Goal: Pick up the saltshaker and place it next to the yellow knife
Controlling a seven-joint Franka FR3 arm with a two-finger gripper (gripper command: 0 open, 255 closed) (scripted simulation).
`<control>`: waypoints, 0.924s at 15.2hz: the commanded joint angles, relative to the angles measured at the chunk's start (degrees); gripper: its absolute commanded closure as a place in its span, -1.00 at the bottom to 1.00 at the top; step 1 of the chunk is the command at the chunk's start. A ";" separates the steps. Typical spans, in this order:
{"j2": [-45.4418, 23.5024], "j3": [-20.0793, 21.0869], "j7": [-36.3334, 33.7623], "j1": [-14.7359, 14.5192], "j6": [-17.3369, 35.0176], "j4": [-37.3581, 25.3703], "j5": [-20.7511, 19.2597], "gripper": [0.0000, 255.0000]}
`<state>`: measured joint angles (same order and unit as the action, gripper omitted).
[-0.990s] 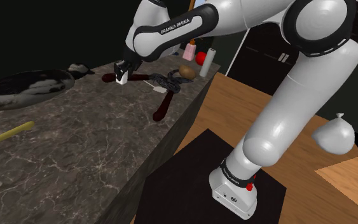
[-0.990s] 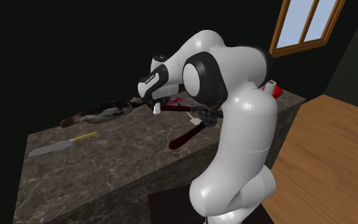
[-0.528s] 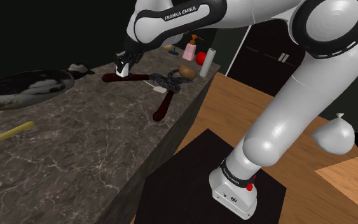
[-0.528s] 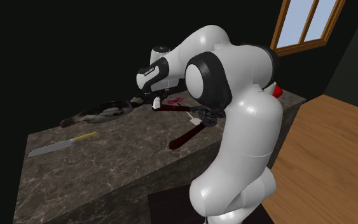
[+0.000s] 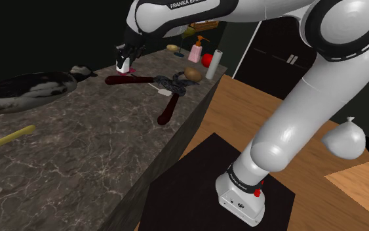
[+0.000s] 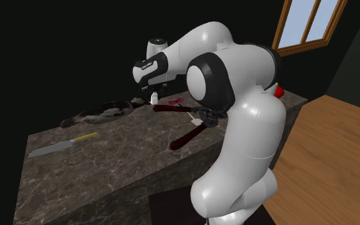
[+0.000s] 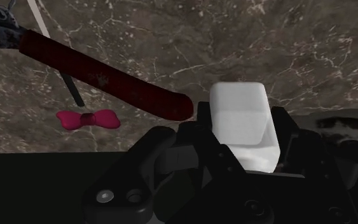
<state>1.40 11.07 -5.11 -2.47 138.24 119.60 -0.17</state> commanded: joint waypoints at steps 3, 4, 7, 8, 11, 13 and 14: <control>-3.14 2.47 -6.82 -2.36 -1.12 -4.03 -3.37 1.00; -4.11 3.02 -8.57 -3.05 -1.46 -5.24 -4.31 1.00; -7.31 4.50 -13.70 -5.28 -2.74 -9.28 -7.21 1.00; -8.47 4.90 -15.35 -6.09 -3.26 -10.78 -8.19 1.00; -12.25 5.88 -20.06 -8.75 -5.10 -15.75 -11.10 1.00; -15.00 6.33 -22.96 -10.72 -6.57 -19.50 -12.97 1.00; -16.46 6.52 -24.32 -11.73 -7.38 -21.51 -13.88 1.00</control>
<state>-13.21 17.41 -27.83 -13.14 131.55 100.36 -12.91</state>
